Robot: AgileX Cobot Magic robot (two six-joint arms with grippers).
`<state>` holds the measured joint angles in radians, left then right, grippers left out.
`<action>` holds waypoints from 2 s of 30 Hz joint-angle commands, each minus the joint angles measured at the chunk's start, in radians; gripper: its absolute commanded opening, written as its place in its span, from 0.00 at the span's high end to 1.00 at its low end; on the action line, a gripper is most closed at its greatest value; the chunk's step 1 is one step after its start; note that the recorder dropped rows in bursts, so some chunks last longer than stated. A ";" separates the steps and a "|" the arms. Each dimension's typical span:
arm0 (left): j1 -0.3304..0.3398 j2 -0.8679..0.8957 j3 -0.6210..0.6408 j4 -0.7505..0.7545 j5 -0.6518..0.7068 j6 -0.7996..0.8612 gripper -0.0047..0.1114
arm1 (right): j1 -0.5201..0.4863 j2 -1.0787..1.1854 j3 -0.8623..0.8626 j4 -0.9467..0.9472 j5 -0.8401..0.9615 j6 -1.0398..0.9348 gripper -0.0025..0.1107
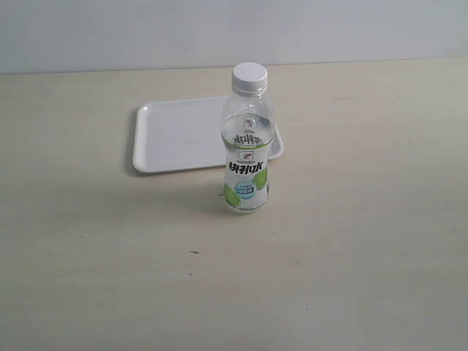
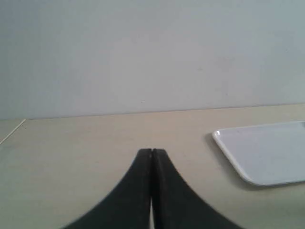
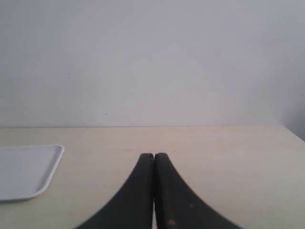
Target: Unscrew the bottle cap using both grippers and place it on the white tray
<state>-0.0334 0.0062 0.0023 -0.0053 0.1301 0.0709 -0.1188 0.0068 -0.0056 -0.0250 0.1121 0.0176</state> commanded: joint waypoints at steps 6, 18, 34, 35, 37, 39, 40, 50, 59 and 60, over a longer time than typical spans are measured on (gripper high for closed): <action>0.003 -0.006 -0.002 -0.002 -0.023 0.020 0.96 | -0.006 -0.007 0.006 0.000 -0.002 -0.005 0.98; 0.003 -0.006 -0.002 -0.060 -0.130 -0.087 0.96 | -0.006 -0.007 0.006 0.000 -0.002 -0.007 0.98; 0.003 -0.006 -0.002 -0.061 -0.154 -0.250 0.96 | -0.006 -0.007 0.006 0.000 -0.002 -0.007 0.98; 0.003 -0.006 -0.002 -0.061 -0.139 -0.252 0.96 | -0.006 -0.007 0.006 0.000 -0.002 -0.007 0.98; 0.003 -0.006 -0.002 -0.061 -0.125 -0.282 0.96 | -0.006 -0.007 0.006 0.000 -0.002 -0.007 0.98; 0.003 -0.006 -0.002 -0.061 -0.130 -0.293 0.96 | -0.006 -0.007 0.006 0.000 -0.002 -0.007 0.98; 0.003 -0.006 -0.002 -0.061 -0.130 -0.293 0.96 | -0.006 -0.007 0.006 0.000 -0.002 -0.007 0.98; 0.003 -0.006 -0.002 -0.061 -0.148 -0.296 0.96 | -0.006 -0.007 0.006 0.000 -0.002 -0.007 0.98; 0.003 -0.006 -0.002 -0.061 -0.148 -0.302 0.96 | -0.006 -0.007 0.006 -0.061 -0.129 -0.035 0.98; 0.003 -0.006 -0.002 -0.061 -0.148 -0.302 0.96 | -0.006 -0.007 0.006 -0.061 -0.146 -0.035 0.98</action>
<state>-0.0334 0.0062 0.0023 -0.0616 0.0000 -0.2238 -0.1188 0.0068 -0.0056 -0.0720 0.0384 -0.0080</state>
